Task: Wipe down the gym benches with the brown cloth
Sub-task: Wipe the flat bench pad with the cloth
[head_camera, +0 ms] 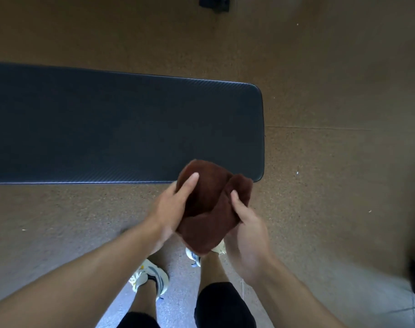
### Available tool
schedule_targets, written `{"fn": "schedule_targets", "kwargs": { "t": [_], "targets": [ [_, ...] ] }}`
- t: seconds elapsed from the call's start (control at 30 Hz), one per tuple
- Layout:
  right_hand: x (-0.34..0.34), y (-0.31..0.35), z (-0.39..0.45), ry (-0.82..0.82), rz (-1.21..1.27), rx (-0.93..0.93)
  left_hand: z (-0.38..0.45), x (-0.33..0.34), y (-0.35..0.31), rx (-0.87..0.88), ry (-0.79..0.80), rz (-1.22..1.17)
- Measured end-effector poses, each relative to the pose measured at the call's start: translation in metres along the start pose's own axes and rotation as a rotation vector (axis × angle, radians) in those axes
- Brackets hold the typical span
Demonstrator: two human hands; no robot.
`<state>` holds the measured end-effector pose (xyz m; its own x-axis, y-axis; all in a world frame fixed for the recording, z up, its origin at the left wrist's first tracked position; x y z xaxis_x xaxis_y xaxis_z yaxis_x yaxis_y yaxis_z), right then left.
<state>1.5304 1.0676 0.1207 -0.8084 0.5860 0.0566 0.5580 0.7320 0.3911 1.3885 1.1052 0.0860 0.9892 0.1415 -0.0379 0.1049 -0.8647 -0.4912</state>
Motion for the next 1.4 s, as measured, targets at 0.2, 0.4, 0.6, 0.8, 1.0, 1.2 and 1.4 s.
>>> {"fn": "schedule_targets", "kwargs": {
  "t": [0.2, 0.4, 0.6, 0.8, 1.0, 1.2, 1.4],
  "targets": [
    [0.024, -0.011, -0.001, 0.028, -0.098, 0.022, -0.008, -0.021, -0.012, -0.021, -0.006, -0.006],
    [0.02, -0.023, 0.009, -0.031, -0.141, 0.033, -0.017, -0.029, -0.013, 0.073, -0.033, 0.042],
    [0.004, -0.015, 0.019, -0.089, -0.099, 0.007, -0.016, -0.024, -0.019, 0.009, 0.003, -0.059],
    [0.006, 0.058, 0.009, -0.061, -0.281, -0.339, -0.009, -0.004, -0.036, 0.052, 0.067, -0.042],
    [0.023, 0.168, 0.043, 0.044, -0.786, -0.62, 0.005, 0.005, -0.07, 0.342, -0.08, 0.396],
    [0.033, 0.146, 0.094, -0.137, -1.558, -0.985, 0.031, -0.002, -0.114, 0.697, -0.36, 1.07],
    [0.029, 0.117, 0.114, -0.304, -1.55, -1.049, 0.074, 0.007, -0.129, 0.575, -0.261, 1.438]
  ]
}}
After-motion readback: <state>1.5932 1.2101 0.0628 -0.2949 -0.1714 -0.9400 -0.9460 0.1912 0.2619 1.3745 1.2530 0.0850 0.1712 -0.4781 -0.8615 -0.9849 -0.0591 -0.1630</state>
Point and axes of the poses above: each hand's wrist, its own z-axis towards the middle knuckle, its own x-axis out of the palm, y = z × x, the point moved 10 cm from there along z, towards the middle knuckle, and after that the axes turned 11 degrees about -y, right-handed, at the moved point
